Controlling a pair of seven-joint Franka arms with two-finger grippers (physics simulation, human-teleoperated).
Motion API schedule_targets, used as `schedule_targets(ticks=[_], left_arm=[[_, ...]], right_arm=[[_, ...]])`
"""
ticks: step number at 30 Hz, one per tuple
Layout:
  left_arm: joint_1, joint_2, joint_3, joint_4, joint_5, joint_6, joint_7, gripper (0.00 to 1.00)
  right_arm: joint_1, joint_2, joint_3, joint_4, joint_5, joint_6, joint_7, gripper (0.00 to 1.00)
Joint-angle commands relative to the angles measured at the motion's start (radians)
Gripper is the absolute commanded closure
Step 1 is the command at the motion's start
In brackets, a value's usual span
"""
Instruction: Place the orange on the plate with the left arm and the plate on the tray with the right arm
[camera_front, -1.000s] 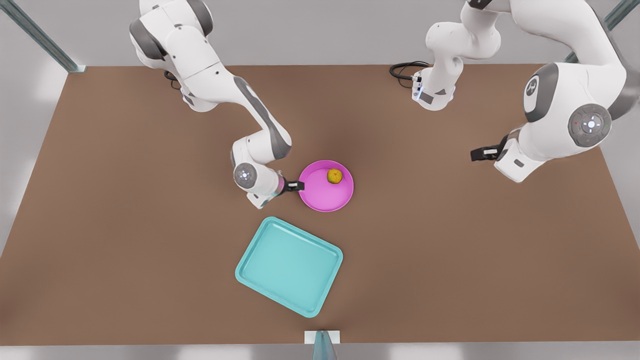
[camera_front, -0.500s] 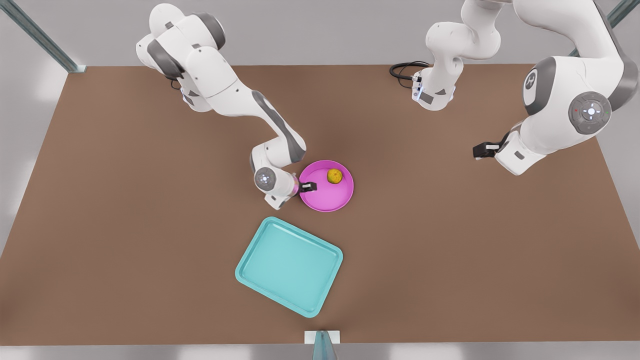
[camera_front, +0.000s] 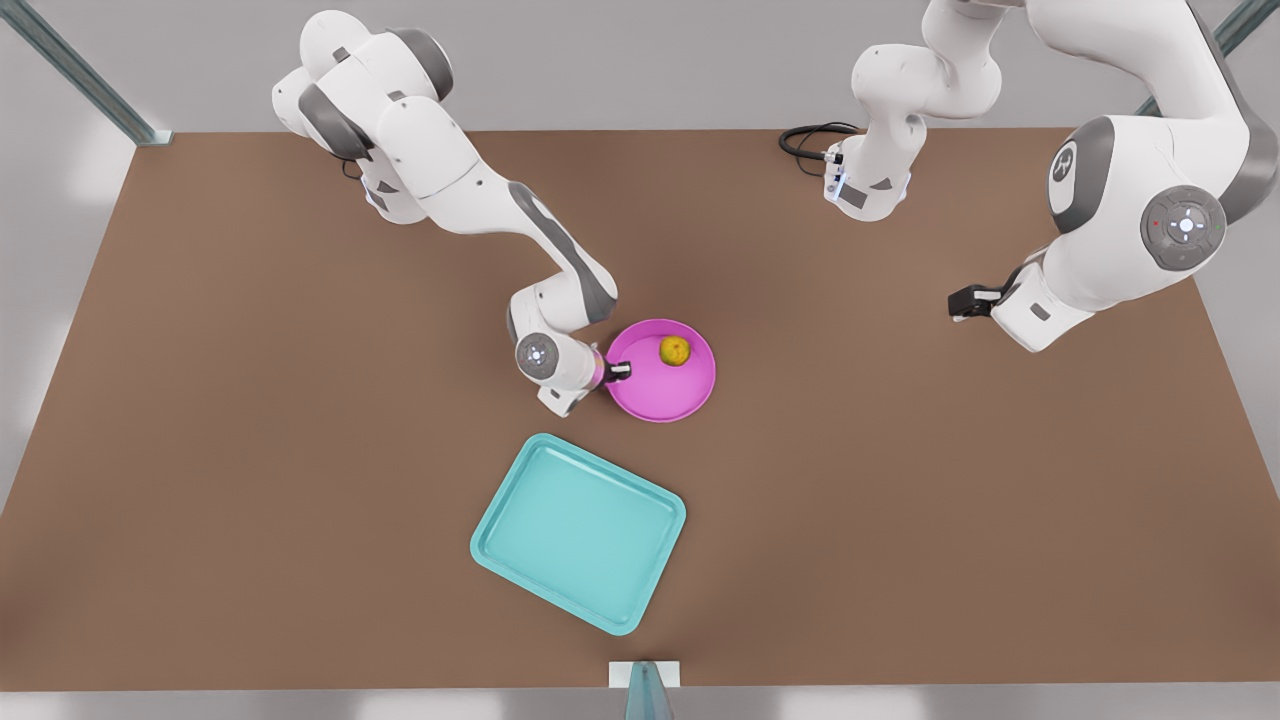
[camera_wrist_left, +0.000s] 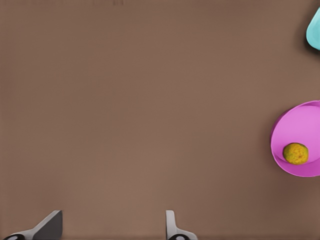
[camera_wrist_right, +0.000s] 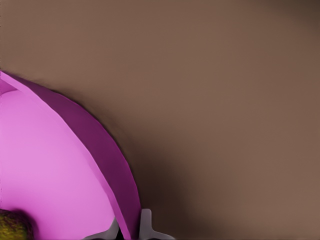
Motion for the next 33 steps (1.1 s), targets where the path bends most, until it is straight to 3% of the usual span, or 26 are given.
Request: schedule_targets(ticks=[1, 11, 20, 26, 30, 31, 32, 33], left_arm=[[0.000, -0.001, 0.000, 0.001, 0.001, 0.001, 0.034, 0.00], [0.000, -0.001, 0.000, 0.001, 0.002, 0.004, 0.033, 0.00], [-0.002, -0.001, 0.000, 0.001, 0.001, 0.001, 0.033, 0.00], [-0.002, -0.002, 0.000, 0.001, 0.001, -0.001, 0.031, 0.00], [-0.002, -0.001, 0.000, 0.001, 0.001, -0.001, 0.033, 0.00], [-0.002, -0.001, 0.000, 0.001, 0.001, 0.001, 0.031, 0.00], [-0.002, -0.001, 0.000, 0.001, 0.001, 0.001, 0.031, 0.00], [-0.002, 0.001, 0.000, 0.001, 0.001, 0.001, 0.033, 0.00]], right_arm=[[-0.001, -0.001, 0.001, 0.006, 0.004, -0.002, -0.021, 0.78], [-0.070, -0.036, 0.012, 0.096, 0.010, -0.090, -0.021, 0.79], [-0.401, -0.052, 0.055, 0.141, 0.035, -0.189, -0.028, 0.79], [-0.432, 0.165, 0.050, 0.454, 0.061, -0.216, -0.016, 0.79], [-0.449, 0.197, 0.049, 0.488, 0.060, -0.217, -0.018, 0.79], [-0.449, 0.197, 0.050, 0.488, 0.060, -0.219, -0.016, 0.74], [-0.449, 0.195, 0.050, 0.488, 0.061, -0.234, -0.012, 0.00], [-0.449, 0.186, 0.052, 0.488, 0.069, -0.254, -0.013, 0.00]])
